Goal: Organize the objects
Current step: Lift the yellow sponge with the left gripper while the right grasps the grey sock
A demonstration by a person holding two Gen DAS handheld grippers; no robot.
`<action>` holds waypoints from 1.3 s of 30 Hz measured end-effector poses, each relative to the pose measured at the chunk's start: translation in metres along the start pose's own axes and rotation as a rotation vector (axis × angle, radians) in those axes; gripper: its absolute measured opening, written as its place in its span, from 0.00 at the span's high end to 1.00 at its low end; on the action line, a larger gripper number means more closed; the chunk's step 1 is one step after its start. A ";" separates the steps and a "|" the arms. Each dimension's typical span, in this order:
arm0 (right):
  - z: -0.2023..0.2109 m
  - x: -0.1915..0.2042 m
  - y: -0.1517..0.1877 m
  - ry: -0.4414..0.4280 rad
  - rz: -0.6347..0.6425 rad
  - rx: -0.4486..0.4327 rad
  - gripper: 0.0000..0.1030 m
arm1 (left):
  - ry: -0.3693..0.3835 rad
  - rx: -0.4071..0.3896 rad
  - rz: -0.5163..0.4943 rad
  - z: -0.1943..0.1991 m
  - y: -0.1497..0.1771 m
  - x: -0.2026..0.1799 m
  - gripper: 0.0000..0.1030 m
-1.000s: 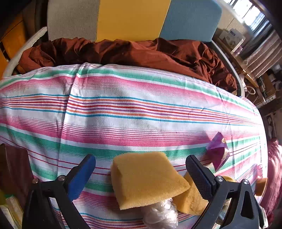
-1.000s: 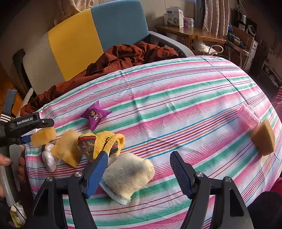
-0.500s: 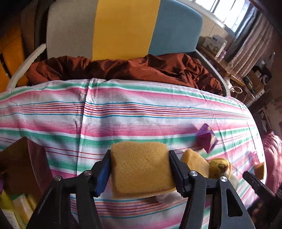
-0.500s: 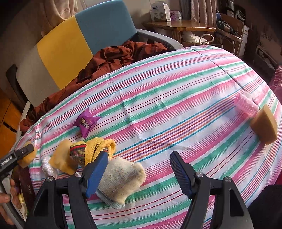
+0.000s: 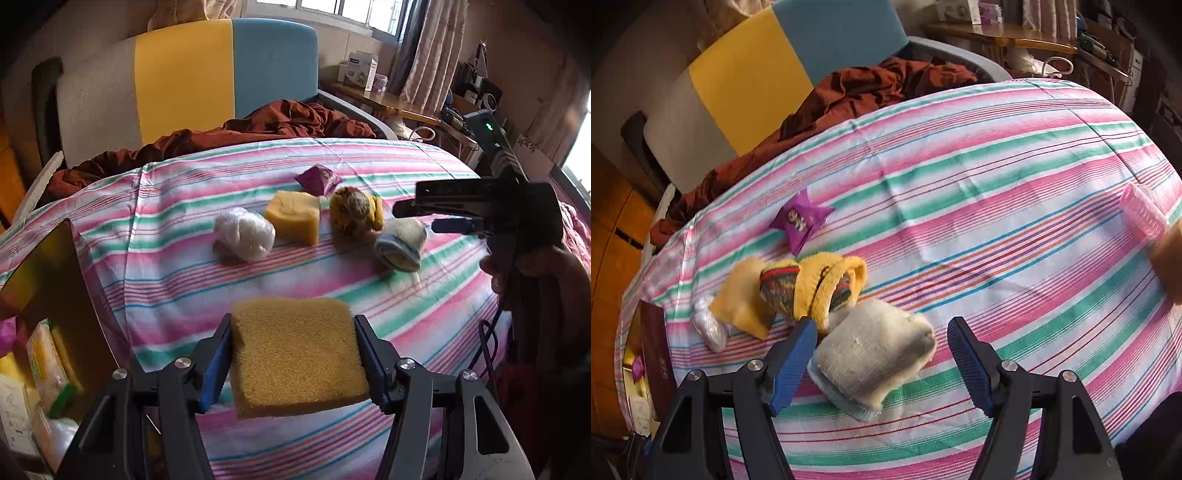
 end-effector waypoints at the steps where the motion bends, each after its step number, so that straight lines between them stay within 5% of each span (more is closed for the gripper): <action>1: -0.002 0.003 0.003 0.017 0.024 0.005 0.26 | -0.006 -0.001 -0.005 -0.001 0.005 -0.001 0.40; 5: -0.009 0.006 0.009 0.057 0.065 0.025 0.20 | -0.009 0.023 -0.018 -0.011 0.026 -0.006 0.40; 12: -0.010 0.013 0.011 0.089 0.140 0.013 0.29 | -0.004 0.047 0.004 -0.037 0.051 0.001 0.39; 39: -0.012 0.020 0.010 0.154 0.214 -0.006 0.30 | -0.021 -0.029 -0.056 -0.033 0.059 0.000 0.38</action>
Point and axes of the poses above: each gripper's, at about its wrist camera, not at the fingertips, and z roughly against the way its jaws point, x to its left, y to its underside, the point moved 9 cm from there along -z, roughly the way its jaws point, and after that the axes turned 7 degrees about y, right-handed, at the moved point
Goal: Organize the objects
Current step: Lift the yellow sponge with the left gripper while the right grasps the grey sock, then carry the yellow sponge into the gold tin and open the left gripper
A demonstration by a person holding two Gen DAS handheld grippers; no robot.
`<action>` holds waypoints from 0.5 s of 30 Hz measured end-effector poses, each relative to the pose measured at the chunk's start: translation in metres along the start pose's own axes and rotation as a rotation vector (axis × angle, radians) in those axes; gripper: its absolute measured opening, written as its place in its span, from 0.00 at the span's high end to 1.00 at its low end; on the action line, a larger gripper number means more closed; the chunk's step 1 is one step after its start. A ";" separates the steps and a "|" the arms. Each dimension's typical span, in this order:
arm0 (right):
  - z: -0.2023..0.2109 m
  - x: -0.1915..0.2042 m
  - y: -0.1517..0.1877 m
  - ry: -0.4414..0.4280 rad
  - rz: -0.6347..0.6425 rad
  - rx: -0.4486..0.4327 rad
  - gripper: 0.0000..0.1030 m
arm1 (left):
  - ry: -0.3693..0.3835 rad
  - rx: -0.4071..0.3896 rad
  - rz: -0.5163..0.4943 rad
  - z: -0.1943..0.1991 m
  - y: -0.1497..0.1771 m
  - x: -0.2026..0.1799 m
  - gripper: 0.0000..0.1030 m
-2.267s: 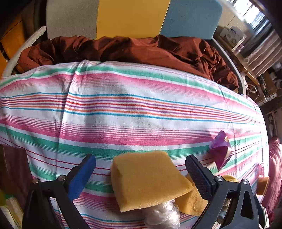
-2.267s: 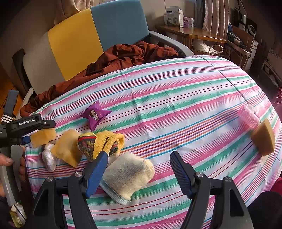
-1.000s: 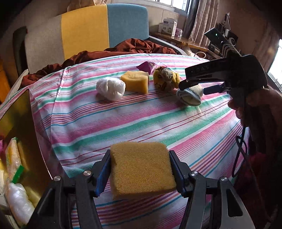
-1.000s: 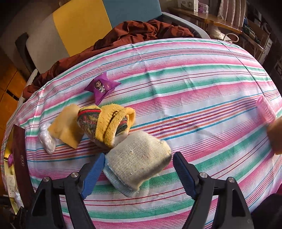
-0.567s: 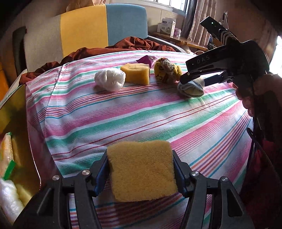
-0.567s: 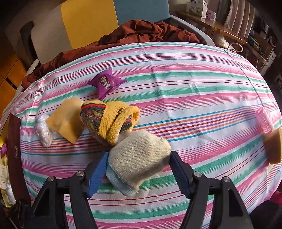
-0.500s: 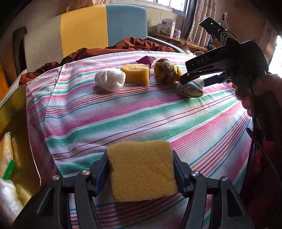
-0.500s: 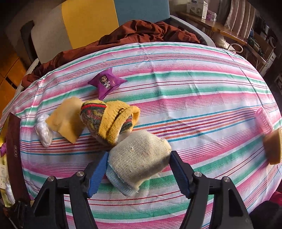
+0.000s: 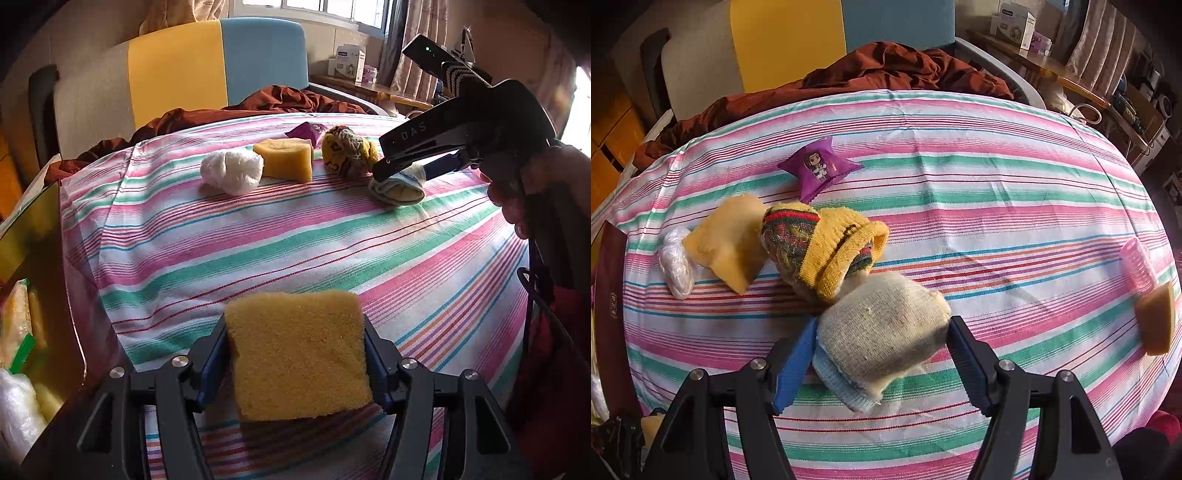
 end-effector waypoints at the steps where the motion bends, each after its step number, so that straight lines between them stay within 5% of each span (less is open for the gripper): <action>1: 0.001 0.000 0.000 0.002 0.003 -0.001 0.30 | 0.001 -0.001 -0.001 0.000 0.000 0.000 0.38; 7: -0.002 0.001 -0.001 0.007 0.011 -0.008 0.30 | 0.012 0.003 -0.013 0.014 -0.004 -0.007 0.40; 12: -0.003 0.004 -0.003 0.023 0.027 -0.016 0.30 | 0.047 -0.124 0.044 0.069 -0.039 0.005 0.40; 15: -0.004 0.006 -0.004 0.036 0.041 -0.021 0.30 | 0.001 -0.201 0.144 0.105 -0.062 0.049 0.39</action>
Point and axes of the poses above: each gripper's, at about its wrist camera, not at the fingertips, and z roughly against the way its jaws point, x to its left, y to its underside, the point moved 9 cm from there along -z, roughly the way its jaws point, and after that the axes turned 7 degrees about y, right-handed, at the moved point
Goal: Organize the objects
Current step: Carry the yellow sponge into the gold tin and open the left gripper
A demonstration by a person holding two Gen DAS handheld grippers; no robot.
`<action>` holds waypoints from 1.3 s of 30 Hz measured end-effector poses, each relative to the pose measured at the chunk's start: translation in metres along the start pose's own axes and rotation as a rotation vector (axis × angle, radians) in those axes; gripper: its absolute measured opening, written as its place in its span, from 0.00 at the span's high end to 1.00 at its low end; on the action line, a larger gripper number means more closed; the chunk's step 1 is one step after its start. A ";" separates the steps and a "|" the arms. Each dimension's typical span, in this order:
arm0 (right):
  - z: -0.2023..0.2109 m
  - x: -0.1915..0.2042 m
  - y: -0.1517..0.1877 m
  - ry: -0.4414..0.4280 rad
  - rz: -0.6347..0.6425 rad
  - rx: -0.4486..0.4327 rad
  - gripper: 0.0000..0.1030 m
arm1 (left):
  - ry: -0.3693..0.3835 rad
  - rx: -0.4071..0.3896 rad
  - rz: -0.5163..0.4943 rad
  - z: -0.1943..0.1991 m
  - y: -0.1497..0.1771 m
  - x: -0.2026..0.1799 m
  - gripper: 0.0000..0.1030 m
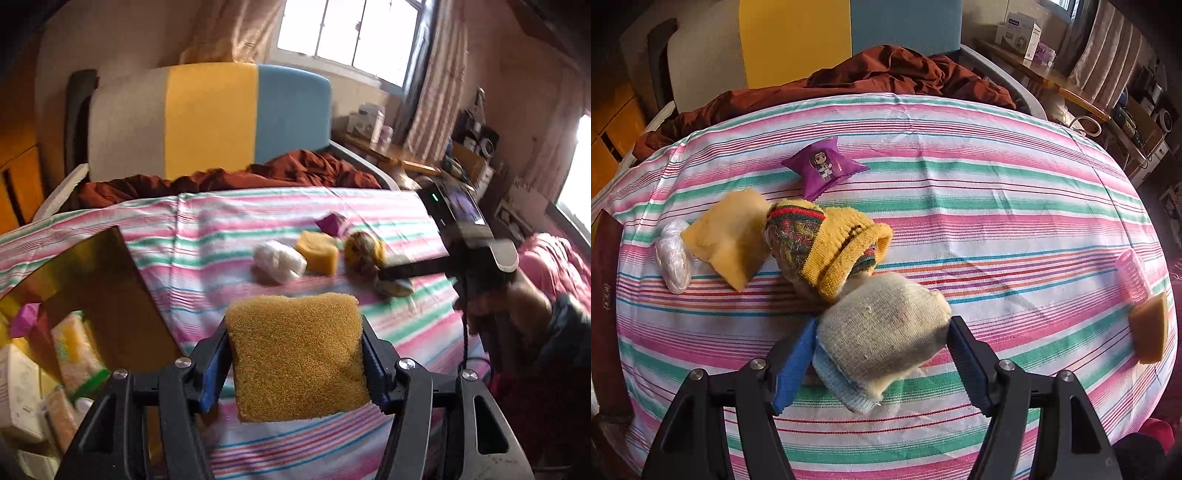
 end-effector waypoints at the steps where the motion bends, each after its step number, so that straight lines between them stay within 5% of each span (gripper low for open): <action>1: 0.001 0.000 0.001 0.005 0.005 -0.002 0.30 | -0.029 -0.004 0.036 0.006 -0.007 0.019 0.39; 9: 0.002 0.003 0.001 0.031 0.033 -0.014 0.30 | -0.352 0.022 0.296 0.040 -0.003 0.199 0.38; 16: 0.004 0.003 0.002 0.041 0.048 -0.021 0.30 | -0.486 0.077 0.376 0.042 0.016 0.271 0.32; 20: 0.002 0.004 0.001 0.044 0.053 -0.024 0.30 | -0.487 0.097 0.403 0.037 0.027 0.279 0.27; 23: 0.003 0.005 0.002 0.048 0.056 -0.028 0.30 | -0.479 0.080 0.404 0.043 0.030 0.273 0.14; 32: 0.004 0.004 0.001 0.057 0.061 -0.036 0.30 | -0.453 -0.085 0.339 0.094 0.019 0.220 0.11; 39: 0.010 0.010 0.005 0.058 0.077 -0.043 0.32 | -0.384 -0.096 0.304 0.104 0.031 0.176 0.11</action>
Point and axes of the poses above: each gripper's, at about its wrist camera, not at the fingertips, and z roughly against the way its jaws point, x to its left, y to its underside, the point moved 9 cm from there along -z, roughly the way its jaws point, and after that the axes turned 7 degrees about y, right-handed, at the moved point
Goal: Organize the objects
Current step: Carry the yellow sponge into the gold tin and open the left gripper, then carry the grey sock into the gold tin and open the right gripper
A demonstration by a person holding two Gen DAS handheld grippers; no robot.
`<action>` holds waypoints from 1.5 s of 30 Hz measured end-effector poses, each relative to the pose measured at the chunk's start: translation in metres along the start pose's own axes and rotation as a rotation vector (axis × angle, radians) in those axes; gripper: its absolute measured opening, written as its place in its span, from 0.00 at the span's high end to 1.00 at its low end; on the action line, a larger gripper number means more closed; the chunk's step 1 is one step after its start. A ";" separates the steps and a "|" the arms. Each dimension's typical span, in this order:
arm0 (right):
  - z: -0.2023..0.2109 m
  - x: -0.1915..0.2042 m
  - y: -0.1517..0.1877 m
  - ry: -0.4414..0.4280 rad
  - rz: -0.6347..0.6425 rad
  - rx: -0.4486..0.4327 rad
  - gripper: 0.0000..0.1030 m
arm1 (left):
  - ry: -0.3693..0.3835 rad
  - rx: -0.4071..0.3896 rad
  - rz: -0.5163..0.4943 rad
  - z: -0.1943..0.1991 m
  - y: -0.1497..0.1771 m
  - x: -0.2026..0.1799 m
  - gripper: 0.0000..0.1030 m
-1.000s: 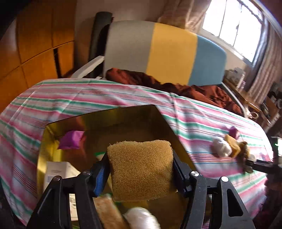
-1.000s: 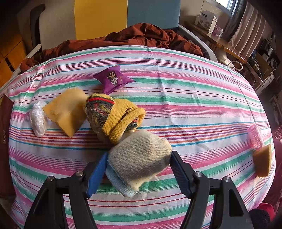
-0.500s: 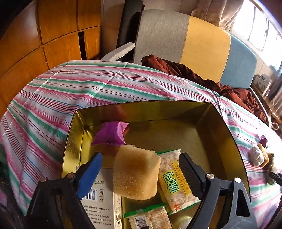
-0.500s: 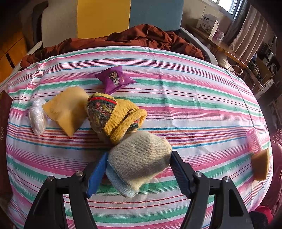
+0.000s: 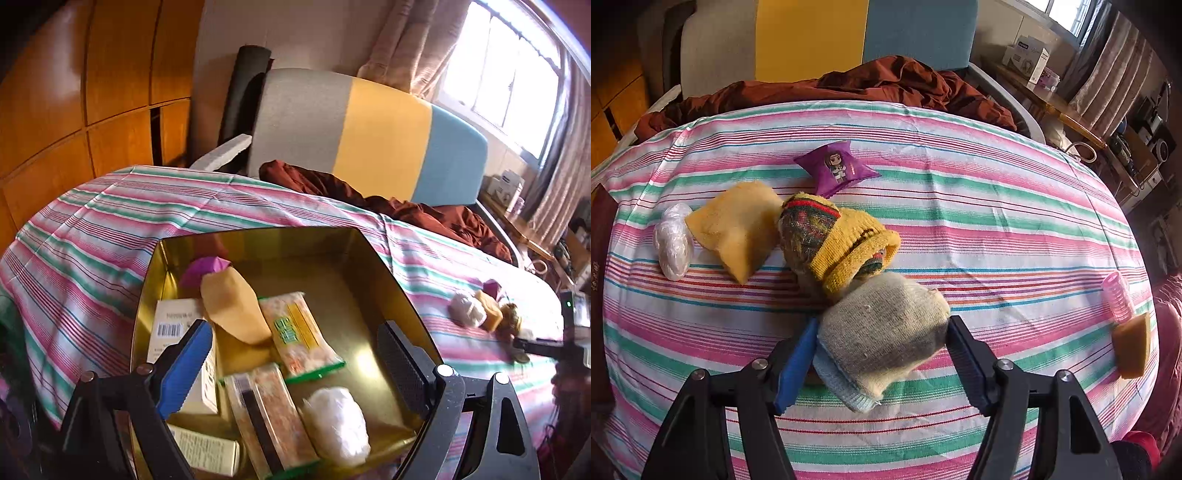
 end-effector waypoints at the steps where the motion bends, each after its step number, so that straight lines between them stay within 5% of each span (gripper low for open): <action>1: 0.002 0.003 0.001 -0.008 0.009 0.001 0.32 | 0.002 0.001 -0.012 0.002 0.003 -0.003 0.11; 10: 0.034 0.064 0.023 -0.161 0.088 0.022 0.34 | -0.020 0.006 -0.009 0.019 0.018 0.010 0.11; 25: 0.164 0.214 0.004 -0.418 0.284 -0.241 0.34 | -0.050 -0.015 0.099 0.045 0.033 0.059 0.11; 36: 0.180 0.296 0.024 -0.461 0.447 -0.261 0.34 | -0.068 -0.017 0.143 0.052 0.040 0.082 0.11; 45: 0.157 0.328 0.035 -0.359 0.584 -0.252 0.33 | -0.096 -0.017 0.167 0.058 0.045 0.099 0.11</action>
Point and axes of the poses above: each gripper's, at about its wrist camera, not at the fingertips, and z roughly against the way its jaws point, x to its left, y to its underside, the point moved 9 cm from there along -z, roughly the way its jaws point, and after that the axes turned 7 degrees about y, right-handed, at the moved point
